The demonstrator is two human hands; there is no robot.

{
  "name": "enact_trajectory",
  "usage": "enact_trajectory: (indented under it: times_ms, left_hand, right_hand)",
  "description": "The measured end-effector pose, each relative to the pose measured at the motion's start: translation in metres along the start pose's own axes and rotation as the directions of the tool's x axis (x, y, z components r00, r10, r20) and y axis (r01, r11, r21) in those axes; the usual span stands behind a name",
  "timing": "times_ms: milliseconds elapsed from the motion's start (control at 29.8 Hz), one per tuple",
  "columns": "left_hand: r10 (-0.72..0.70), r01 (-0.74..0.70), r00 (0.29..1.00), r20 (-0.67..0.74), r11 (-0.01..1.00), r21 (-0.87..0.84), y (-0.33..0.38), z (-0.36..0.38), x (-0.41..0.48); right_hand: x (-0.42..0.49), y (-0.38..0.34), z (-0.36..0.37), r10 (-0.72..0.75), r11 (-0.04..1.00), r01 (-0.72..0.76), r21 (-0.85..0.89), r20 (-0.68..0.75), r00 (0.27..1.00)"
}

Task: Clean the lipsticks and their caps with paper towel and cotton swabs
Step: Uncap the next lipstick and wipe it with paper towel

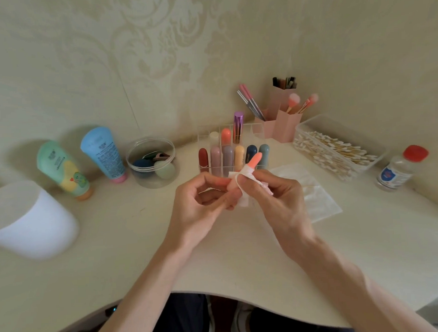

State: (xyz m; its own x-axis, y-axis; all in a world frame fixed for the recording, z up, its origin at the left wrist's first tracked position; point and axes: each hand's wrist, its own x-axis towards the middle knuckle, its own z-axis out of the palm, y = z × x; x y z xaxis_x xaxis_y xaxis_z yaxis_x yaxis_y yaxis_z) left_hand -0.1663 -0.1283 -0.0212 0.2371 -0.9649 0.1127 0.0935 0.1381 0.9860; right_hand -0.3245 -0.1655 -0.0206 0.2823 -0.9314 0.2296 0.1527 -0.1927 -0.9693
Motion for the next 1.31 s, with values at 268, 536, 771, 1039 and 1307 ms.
enact_trajectory:
  times_ms: [268,536,771,1039,1307]
  left_hand:
    - [-0.047,0.049,0.999,0.017,0.996,-0.077,0.001,-0.001,-0.002]
    - [-0.064,0.065,0.995,0.073,0.998,-0.011,0.002,0.002,-0.004]
    - [0.032,-0.028,0.999,-0.025,0.991,0.127,-0.008,-0.001,-0.004]
    - [-0.024,0.009,0.992,0.123,0.993,0.122,-0.003,-0.003,-0.004]
    - [0.045,-0.045,0.999,0.005,0.975,0.219,-0.003,-0.006,-0.008]
  right_hand:
    - [0.000,0.001,0.000,-0.029,0.997,0.027,-0.075,-0.024,0.999]
    - [0.001,-0.003,-0.004,-0.008,0.999,0.006,-0.054,-0.022,1.000]
    - [0.002,0.002,0.000,-0.010,0.992,0.007,-0.124,-0.022,1.000]
    - [0.002,-0.002,-0.006,0.037,0.998,-0.037,-0.042,0.012,0.999]
    - [0.003,0.005,-0.003,-0.004,0.993,0.006,-0.114,0.019,1.000]
